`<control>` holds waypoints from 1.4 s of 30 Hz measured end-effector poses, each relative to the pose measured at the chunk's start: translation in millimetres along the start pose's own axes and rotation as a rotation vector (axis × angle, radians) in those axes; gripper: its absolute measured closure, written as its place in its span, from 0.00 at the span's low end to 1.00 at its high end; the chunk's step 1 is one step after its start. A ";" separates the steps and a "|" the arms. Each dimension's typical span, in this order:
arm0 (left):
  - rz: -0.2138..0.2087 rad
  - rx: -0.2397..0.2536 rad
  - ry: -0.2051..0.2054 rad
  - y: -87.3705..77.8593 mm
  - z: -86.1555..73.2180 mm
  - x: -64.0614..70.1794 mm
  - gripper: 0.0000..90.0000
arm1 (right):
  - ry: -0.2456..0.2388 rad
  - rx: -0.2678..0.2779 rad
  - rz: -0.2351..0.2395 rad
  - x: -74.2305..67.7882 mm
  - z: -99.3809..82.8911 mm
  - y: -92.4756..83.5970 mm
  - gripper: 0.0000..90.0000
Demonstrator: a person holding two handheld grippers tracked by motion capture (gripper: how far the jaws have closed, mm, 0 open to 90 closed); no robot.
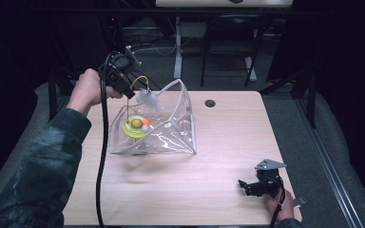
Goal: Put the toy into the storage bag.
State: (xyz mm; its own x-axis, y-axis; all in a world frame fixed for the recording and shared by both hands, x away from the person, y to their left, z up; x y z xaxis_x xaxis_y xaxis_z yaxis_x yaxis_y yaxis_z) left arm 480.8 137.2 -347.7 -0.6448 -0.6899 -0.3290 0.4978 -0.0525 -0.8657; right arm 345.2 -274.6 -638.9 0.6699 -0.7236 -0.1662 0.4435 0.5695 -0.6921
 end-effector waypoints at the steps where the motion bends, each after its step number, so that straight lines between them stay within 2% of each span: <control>1: -0.007 0.001 0.001 2.0 -0.1 0.9 0.97 | 0.000 0.000 0.000 0.0 0.0 0.0 0.00; 14: -0.036 0.003 0.016 26.5 -0.1 13.0 0.97 | 0.000 0.001 0.001 0.0 0.0 0.0 0.00; 18: -0.046 0.004 0.002 32.8 -0.8 12.9 0.97 | 0.000 0.001 0.001 0.0 0.0 0.0 0.00; 24: -0.051 -0.005 0.011 35.7 0.4 13.5 0.97 | 0.000 0.001 0.002 0.0 0.0 0.1 0.00; 31: -0.050 -0.005 0.000 40.0 -0.2 11.6 0.97 | 0.000 0.001 0.002 0.0 0.0 0.1 0.00; 37: -0.063 0.005 0.014 44.8 2.3 20.9 0.97 | 0.000 0.000 0.001 0.0 0.0 0.0 0.00; 42: -0.064 0.004 0.012 46.8 4.3 23.0 0.97 | -0.001 0.000 0.001 0.0 0.0 0.0 0.00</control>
State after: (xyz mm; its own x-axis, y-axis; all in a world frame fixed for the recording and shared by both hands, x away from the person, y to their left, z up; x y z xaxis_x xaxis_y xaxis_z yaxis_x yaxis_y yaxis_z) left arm 491.7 115.8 -394.1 -0.6820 -0.6767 -0.2775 0.4578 -0.0991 -0.8835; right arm 345.2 -274.6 -639.0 0.6709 -0.7226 -0.1668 0.4426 0.5707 -0.6917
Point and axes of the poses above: each handheld gripper's, and its own axes: y roughly forward along the jaws, z roughly out of its top, x roughly to its right, the point moved 7 cm from there along y, roughly forward along the jaws, and after that the axes turned 14 degrees about z, right-handed, at the moved point
